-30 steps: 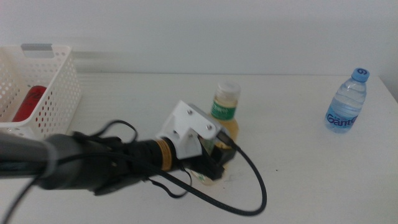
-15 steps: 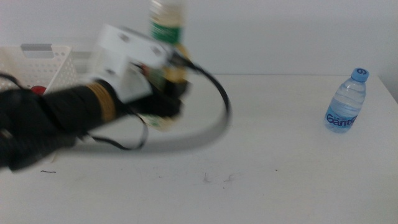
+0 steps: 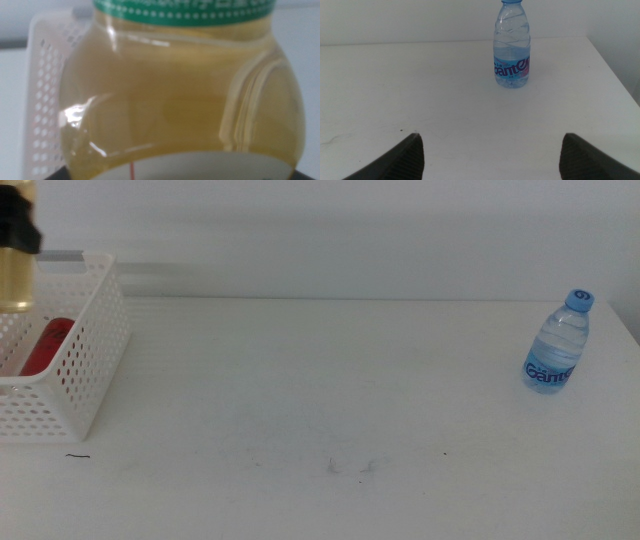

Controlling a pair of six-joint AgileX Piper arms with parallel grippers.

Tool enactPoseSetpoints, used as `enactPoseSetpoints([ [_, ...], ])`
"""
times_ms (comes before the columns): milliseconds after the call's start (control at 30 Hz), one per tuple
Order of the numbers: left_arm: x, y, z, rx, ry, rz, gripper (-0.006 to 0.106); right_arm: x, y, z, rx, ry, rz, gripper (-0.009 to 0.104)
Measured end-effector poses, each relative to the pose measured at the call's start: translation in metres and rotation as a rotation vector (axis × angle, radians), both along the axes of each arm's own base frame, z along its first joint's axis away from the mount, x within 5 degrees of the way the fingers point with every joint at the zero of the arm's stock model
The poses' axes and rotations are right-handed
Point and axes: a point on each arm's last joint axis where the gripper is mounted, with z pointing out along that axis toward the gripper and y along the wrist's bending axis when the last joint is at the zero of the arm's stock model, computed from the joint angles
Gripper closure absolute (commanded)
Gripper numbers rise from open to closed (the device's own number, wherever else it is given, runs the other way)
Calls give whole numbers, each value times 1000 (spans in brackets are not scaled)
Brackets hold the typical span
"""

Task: Use arms to grab the bottles and put them into the dustbin to the left of the table.

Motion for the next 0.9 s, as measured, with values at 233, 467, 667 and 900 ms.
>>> enactPoseSetpoints([
  [233, 49, 45, -35, -4, 149, 8, 102, 0, 0, 0, 0, 0, 0, 14],
  [467, 82, 58, -99, -31, 291, 1, 98, 0, 0, 0, 0, 0, 0, 14],
  [667, 97, 64, -148, -47, 400, -5, 59, 0, 0, 0, 0, 0, 0, 14],
  [900, 99, 63, -141, -69, 386, -8, 7, 0, 0, 0, 0, 0, 0, 14],
])
